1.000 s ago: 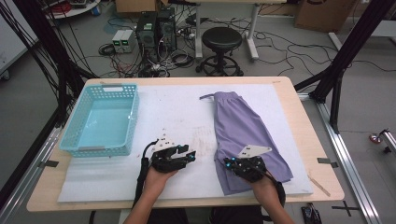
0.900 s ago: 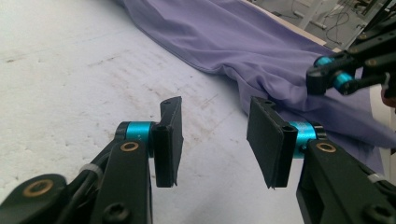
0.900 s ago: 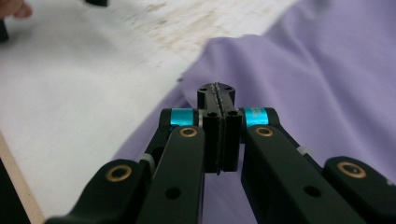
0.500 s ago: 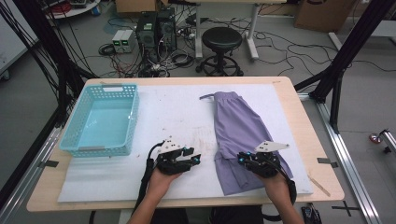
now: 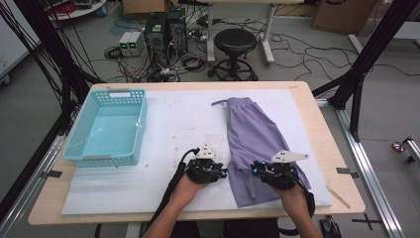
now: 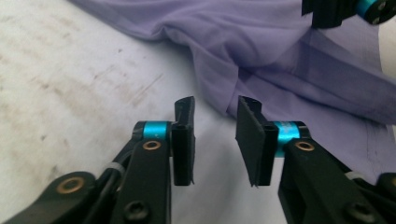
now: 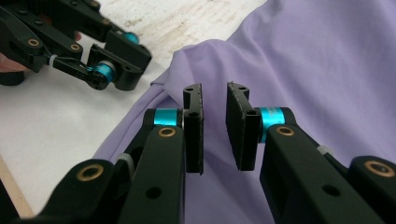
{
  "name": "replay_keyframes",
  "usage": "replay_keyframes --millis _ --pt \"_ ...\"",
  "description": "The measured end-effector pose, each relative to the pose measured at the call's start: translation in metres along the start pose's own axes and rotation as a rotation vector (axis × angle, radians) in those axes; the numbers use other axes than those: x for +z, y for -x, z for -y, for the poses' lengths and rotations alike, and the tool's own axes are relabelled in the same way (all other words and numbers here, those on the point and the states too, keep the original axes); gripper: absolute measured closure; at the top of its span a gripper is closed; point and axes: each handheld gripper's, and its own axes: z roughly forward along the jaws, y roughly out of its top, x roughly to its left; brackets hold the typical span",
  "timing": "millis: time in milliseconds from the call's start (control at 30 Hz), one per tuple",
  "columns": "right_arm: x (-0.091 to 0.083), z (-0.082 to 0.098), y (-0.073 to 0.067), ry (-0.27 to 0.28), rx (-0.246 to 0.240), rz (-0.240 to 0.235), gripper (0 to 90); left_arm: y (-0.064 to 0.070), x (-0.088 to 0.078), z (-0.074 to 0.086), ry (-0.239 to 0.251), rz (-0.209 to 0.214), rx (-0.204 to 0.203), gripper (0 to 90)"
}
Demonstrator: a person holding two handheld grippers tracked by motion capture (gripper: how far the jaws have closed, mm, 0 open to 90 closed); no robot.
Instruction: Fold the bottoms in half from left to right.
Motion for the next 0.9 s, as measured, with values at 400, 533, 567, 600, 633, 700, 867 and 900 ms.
replay_keyframes --millis 400,533,567,600,633,700,867,900 --pt "0.0 -0.002 -0.001 0.01 -0.006 -0.005 77.7 0.02 0.015 -0.012 -0.066 -0.119 0.136 84.8" --pt "0.001 -0.002 -0.004 -0.001 -0.023 -0.008 77.7 0.025 0.01 -0.012 -0.026 -0.074 0.127 89.3" --pt "0.001 -0.002 -0.005 -0.005 -0.027 -0.012 77.3 0.024 0.006 -0.013 -0.001 -0.055 0.1 89.3" --pt "0.002 -0.001 -0.006 -0.009 -0.038 -0.017 76.4 0.021 0.002 -0.015 0.024 -0.037 0.074 89.4" --pt "0.003 -0.001 -0.007 -0.011 -0.049 -0.023 74.7 0.019 -0.003 -0.016 0.049 -0.01 0.042 89.4" --pt "0.006 -0.001 -0.01 -0.018 -0.06 -0.035 70.4 0.014 -0.01 -0.018 0.089 0.031 -0.016 89.3" --pt "0.016 0.001 -0.016 -0.096 -0.107 -0.021 77.0 0.008 -0.02 -0.018 0.132 0.09 -0.093 89.3" --pt "0.019 0.002 -0.018 -0.124 -0.132 -0.014 82.4 0.006 -0.022 -0.018 0.133 0.083 -0.098 89.3"
